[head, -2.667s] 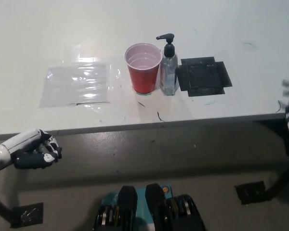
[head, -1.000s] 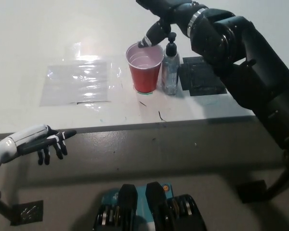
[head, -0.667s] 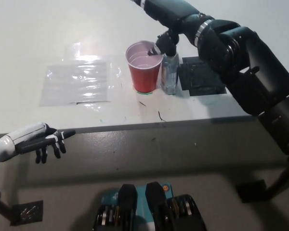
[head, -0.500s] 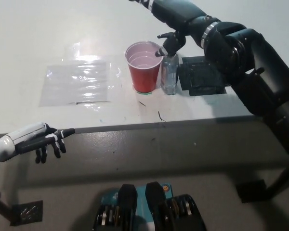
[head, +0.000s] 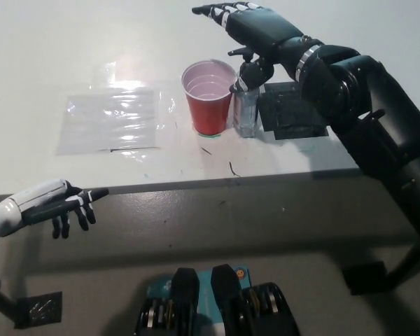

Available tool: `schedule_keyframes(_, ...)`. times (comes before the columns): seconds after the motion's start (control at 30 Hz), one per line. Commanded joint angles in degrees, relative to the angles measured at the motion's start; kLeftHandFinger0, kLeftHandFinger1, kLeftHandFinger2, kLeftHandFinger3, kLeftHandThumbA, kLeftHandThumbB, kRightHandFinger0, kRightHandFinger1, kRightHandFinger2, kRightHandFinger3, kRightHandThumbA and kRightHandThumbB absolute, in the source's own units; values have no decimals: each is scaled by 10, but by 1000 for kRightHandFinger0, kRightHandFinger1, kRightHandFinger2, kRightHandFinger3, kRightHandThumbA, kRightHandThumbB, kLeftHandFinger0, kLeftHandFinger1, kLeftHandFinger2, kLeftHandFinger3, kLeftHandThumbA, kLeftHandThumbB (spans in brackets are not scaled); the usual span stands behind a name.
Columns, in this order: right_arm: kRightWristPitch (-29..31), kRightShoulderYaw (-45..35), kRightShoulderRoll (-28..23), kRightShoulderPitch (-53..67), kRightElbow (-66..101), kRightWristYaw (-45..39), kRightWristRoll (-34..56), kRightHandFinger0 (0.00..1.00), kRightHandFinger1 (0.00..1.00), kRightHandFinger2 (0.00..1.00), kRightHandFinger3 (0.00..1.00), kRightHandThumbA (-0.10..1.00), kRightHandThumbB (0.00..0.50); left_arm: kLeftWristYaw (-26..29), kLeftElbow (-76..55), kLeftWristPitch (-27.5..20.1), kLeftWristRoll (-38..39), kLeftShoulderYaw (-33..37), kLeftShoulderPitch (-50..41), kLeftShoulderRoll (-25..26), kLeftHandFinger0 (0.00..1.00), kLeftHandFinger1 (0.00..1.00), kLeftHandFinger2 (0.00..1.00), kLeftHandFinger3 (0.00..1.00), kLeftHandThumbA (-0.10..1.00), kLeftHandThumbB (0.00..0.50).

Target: The robot uses its right hand to press the hand soap kept in the middle of the table to get liquid hand soap out

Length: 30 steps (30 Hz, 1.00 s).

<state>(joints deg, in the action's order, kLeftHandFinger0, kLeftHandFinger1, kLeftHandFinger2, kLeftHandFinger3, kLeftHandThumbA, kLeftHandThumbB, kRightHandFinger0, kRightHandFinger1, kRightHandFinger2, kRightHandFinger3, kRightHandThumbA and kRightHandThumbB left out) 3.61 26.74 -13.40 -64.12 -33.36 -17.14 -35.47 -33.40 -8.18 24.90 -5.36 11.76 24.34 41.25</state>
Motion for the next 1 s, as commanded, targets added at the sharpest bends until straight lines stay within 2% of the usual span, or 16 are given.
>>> schedule_keyframes(0.0, 8, -9, 1, -13, 2, 26, -5, 1000, 1000, 1000, 1000, 1000, 500, 0, -9, -8, -3, -12, 16, 9, 251, 239, 387, 634, 948, 279)
schedule_keyframes(0.07, 12, -7, 3, -11, -3, 27, -7, 1000, 1000, 1000, 1000, 1000, 500, 1, -9, -8, -3, -13, 17, 8, 249, 230, 377, 624, 949, 288)
schedule_keyframes(0.13, 16, -9, 5, -6, -8, 25, -1, 1000, 1000, 1000, 1000, 1000, 492, 1, -11, -5, -1, -15, 16, 8, 250, 229, 373, 626, 938, 273)
schedule_keyframes(0.3, 22, -8, 6, 1, -28, 32, -3, 1000, 1000, 1000, 1000, 1000, 500, -1, -14, -3, -3, -13, 17, 9, 241, 220, 368, 634, 970, 296)
schedule_keyframes(0.33, 24, -7, 5, 5, -34, 35, -4, 1000, 1000, 1000, 1000, 1000, 500, -3, -15, 4, -4, -12, 18, 11, 275, 249, 389, 649, 970, 297)
schedule_keyframes(0.37, 27, -8, 5, 7, -37, 35, -2, 1000, 1000, 1000, 1000, 1000, 491, -3, -19, 6, -6, -12, 18, 13, 297, 268, 406, 654, 956, 266)
schedule_keyframes(0.43, 23, -7, 5, 12, -34, 32, -4, 1000, 1000, 1000, 1000, 1000, 489, -2, -20, 2, -9, -12, 17, 16, 299, 256, 396, 640, 963, 258)
schedule_keyframes(0.47, 18, -6, 5, 15, -34, 29, -5, 1000, 1000, 1000, 1000, 1000, 500, -3, -20, 3, -7, -13, 18, 15, 286, 239, 381, 633, 964, 272)
schedule_keyframes(0.53, 26, -4, 5, 24, -41, 38, -7, 1000, 1000, 1000, 1000, 1000, 470, -5, -21, 3, -8, -12, 20, 16, 271, 228, 368, 633, 971, 286)
schedule_keyframes(0.6, 20, -5, 7, 28, -41, 37, -6, 1000, 1000, 1000, 1000, 1000, 470, -3, -19, -4, -7, -14, 19, 14, 244, 211, 355, 621, 964, 286)
schedule_keyframes(0.67, 21, -5, 7, 33, -45, 41, -6, 1000, 1000, 1000, 1000, 1000, 462, -5, -17, -2, -3, -14, 19, 13, 241, 208, 356, 629, 960, 289)
schedule_keyframes(0.7, 18, -3, 7, 35, -47, 40, -8, 1000, 1000, 1000, 1000, 1000, 440, -4, -17, -2, -6, -13, 20, 14, 249, 211, 354, 629, 963, 296)
schedule_keyframes(0.8, 16, -1, 9, 37, -53, 45, -10, 1000, 1000, 1000, 1000, 1000, 432, -5, -12, -10, -10, -11, 23, 16, 250, 214, 355, 625, 971, 290)
schedule_keyframes(0.93, 9, 4, 8, 41, -49, 44, -14, 1000, 1000, 1000, 1000, 1000, 449, -6, -16, 0, -11, -11, 25, 17, 257, 219, 354, 642, 972, 301)
schedule_keyframes(0.97, 16, 6, 8, 42, -55, 49, -17, 1000, 1000, 1000, 1000, 1000, 467, -6, -15, -5, -9, -12, 25, 17, 252, 214, 353, 634, 968, 287)
